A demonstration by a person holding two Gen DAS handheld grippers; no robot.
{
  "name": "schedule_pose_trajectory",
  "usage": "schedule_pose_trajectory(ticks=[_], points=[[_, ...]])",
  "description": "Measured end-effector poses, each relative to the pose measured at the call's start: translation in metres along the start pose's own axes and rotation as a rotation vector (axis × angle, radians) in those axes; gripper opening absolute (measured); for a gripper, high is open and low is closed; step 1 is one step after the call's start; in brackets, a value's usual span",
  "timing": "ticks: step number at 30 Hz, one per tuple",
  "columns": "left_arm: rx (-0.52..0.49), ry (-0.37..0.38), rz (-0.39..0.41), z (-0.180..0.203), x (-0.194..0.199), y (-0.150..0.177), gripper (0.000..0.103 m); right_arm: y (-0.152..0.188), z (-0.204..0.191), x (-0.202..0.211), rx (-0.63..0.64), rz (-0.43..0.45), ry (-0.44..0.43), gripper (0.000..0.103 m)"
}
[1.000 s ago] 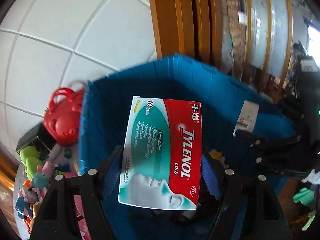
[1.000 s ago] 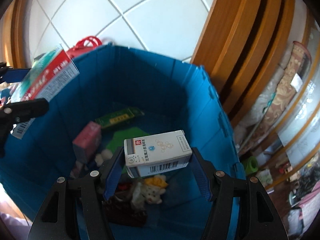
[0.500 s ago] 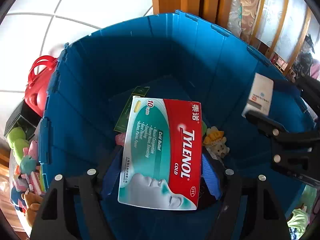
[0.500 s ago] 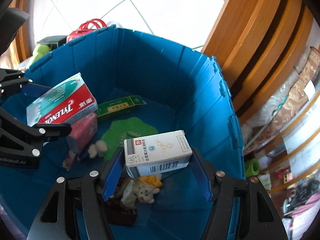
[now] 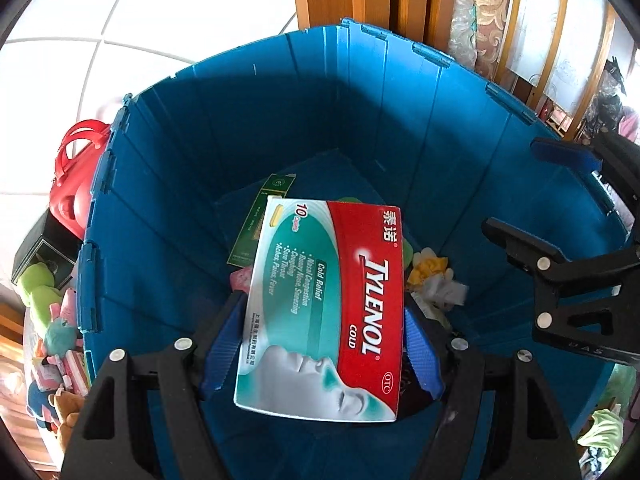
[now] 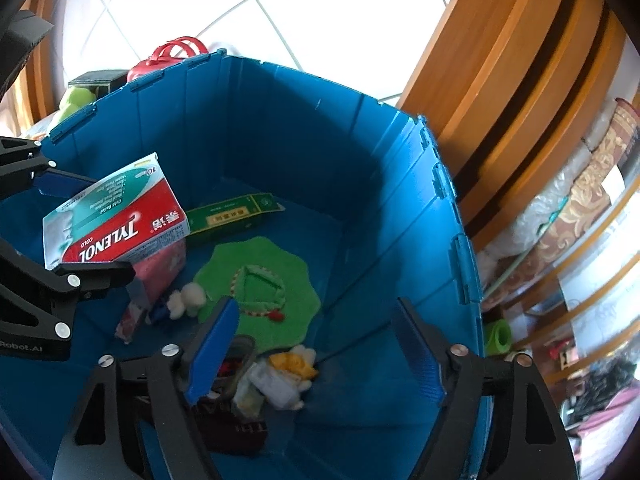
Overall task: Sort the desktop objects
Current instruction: 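Open the right tool dropping the white box while the left tool releases the Tylenol box, then move both tools back from the crate to the heap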
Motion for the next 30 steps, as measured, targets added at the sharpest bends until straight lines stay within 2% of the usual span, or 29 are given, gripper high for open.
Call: schedule_pose_trajectory(ticks=[3, 20, 30], points=[[-0.004, -0.003, -0.017, 0.001, -0.003, 0.002, 0.074, 0.000, 0.001, 0.001, -0.005, 0.004, -0.001, 0.080], [-0.011, -0.008, -0.006, 0.001, 0.001, 0.004, 0.074, -0.001, 0.004, 0.001, -0.011, 0.008, -0.005, 0.081], [0.019, -0.012, 0.034, -0.004, 0.025, 0.012, 0.074, -0.002, 0.005, 0.005, -0.015, 0.039, 0.003, 0.086]])
Point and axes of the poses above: each gripper's, at about its wrist camera, not at the fingertips, and x roughly against the way its jaws point, z to its right, y to its underside, the point moved 1 cm from there along -x, roughly the way its jaws point, and after that the axes turned 10 degrees about z, right-handed, at the moved point
